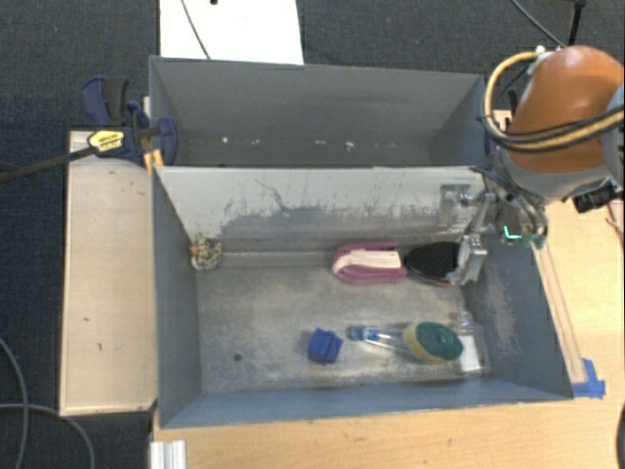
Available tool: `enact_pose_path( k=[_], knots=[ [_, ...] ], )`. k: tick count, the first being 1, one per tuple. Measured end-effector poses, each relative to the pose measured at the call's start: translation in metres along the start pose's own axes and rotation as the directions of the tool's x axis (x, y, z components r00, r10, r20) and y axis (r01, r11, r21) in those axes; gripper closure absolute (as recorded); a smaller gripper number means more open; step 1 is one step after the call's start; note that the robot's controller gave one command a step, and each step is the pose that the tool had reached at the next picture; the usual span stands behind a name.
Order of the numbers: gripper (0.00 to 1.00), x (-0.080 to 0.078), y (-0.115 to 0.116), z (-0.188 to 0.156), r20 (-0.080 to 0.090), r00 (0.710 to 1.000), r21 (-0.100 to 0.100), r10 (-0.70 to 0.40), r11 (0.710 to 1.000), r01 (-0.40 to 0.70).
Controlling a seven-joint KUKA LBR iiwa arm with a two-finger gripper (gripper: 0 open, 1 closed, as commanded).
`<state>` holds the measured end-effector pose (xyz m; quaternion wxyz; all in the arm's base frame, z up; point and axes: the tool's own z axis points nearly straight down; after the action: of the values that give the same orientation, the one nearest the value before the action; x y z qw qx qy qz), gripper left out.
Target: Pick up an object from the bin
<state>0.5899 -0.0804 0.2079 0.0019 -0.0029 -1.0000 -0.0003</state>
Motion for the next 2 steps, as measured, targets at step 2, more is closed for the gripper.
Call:
enact_pose_path(
  k=[2],
  knots=[
    [0.0,0.108,0.011,0.136,0.013,0.998,0.0,0.055,0.998,-0.055]
  ],
)
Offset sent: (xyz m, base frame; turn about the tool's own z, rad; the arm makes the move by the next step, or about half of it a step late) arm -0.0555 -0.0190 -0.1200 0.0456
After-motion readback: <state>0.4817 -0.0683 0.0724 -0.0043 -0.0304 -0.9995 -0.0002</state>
